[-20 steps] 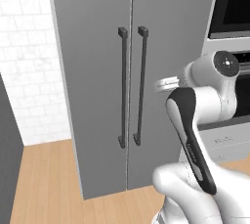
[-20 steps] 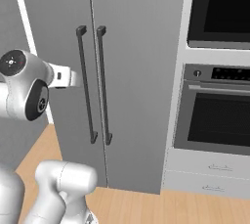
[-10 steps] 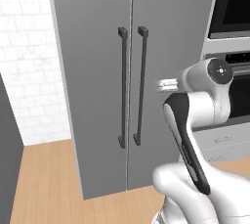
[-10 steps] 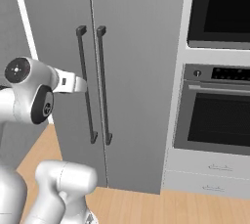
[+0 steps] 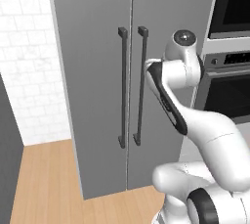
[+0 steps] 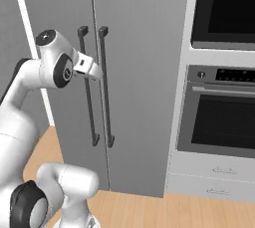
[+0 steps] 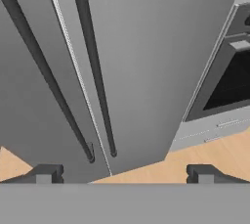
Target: Grab a lemon wedge from the fridge and one ice cube from the ice bowl, and put them in the glass of lemonade.
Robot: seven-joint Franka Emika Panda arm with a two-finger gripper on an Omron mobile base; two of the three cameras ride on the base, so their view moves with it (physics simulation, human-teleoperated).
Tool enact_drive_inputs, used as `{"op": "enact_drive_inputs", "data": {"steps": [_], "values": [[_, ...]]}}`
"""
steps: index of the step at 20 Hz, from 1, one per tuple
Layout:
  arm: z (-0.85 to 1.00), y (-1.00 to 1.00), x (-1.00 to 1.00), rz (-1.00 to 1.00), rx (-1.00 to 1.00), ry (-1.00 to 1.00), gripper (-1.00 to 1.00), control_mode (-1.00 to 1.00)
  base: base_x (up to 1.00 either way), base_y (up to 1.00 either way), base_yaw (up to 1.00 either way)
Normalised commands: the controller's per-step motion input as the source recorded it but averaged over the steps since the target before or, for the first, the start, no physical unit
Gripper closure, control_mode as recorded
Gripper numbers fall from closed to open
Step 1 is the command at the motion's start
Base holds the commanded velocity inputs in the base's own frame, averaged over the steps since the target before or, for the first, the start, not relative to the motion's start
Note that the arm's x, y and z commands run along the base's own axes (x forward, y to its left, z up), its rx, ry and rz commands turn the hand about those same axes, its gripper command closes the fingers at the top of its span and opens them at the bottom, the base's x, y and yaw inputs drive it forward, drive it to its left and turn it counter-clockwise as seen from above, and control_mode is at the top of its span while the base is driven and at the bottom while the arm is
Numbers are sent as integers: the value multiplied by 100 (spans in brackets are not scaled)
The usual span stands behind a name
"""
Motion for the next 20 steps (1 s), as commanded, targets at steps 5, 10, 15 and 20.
{"op": "enact_drive_inputs", "data": {"steps": [5, 10, 15, 20], "values": [[-22, -12, 82, 0, 1, 10, -100, -100, 0, 0, 0], [-58, 0, 69, 2, 6, -23, -100, -100, 0, 0, 0], [-23, 1, 57, 5, 6, -12, -100, -100, 0, 0, 0], [-2, 1, 50, 6, 0, 7, -100, -100, 0, 0, 0]]}}
